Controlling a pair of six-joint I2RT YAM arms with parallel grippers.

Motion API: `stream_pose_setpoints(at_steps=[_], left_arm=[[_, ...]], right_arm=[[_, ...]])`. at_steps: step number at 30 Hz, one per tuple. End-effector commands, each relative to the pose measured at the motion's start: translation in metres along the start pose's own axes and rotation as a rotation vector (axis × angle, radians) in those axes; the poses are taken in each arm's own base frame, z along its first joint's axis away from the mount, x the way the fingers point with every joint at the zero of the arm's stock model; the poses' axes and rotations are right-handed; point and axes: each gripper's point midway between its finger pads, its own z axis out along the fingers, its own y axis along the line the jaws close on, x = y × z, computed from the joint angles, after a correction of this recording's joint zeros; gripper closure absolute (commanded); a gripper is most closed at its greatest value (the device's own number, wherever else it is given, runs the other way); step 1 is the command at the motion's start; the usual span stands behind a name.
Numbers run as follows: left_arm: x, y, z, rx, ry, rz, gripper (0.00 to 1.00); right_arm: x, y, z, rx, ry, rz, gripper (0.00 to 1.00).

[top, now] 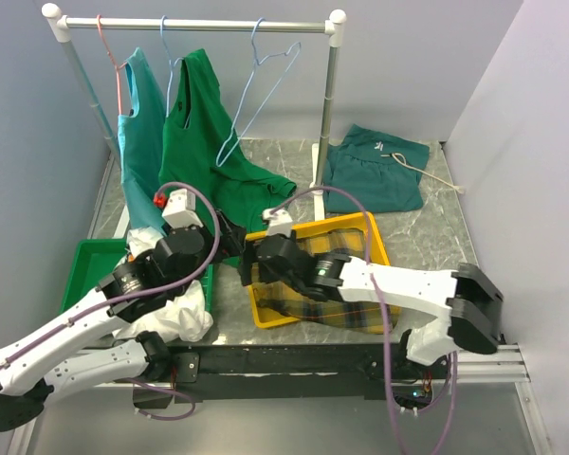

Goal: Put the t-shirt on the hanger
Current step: Move the bin to the corner of the board.

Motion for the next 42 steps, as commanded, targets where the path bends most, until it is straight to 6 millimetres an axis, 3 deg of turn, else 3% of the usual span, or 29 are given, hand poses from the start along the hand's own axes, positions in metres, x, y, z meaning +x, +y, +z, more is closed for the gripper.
stream_pose_setpoints(at_steps=[1, 13, 26, 31, 38, 42], left_arm=[[-0.033, -0.024, -0.009, 0.038, -0.061, -0.05, 0.04], [-0.044, -0.016, -0.022, 0.041, -0.094, -0.078, 0.04], [-0.056, -0.005, -0.035, 0.019, -0.127, -0.106, 0.04], [-0.057, -0.003, -0.035, 0.016, -0.137, -0.11, 0.04], [-0.079, 0.012, -0.054, -0.008, -0.206, -0.136, 0.04], [-0.08, 0.012, -0.057, 0.009, -0.216, -0.151, 0.03]], right_arm=[[-0.009, 0.048, 0.004, -0.102, -0.004, -0.044, 0.0], [0.011, 0.074, 0.022, -0.125, 0.04, -0.079, 0.0], [0.016, 0.028, 0.074, 0.046, 0.072, -0.043, 0.0], [0.022, 0.039, 0.078, -0.015, 0.098, -0.046, 0.0], [0.034, 0.042, 0.08, -0.017, 0.105, -0.067, 0.0], [0.037, 0.056, 0.077, -0.01, 0.098, -0.108, 0.0]])
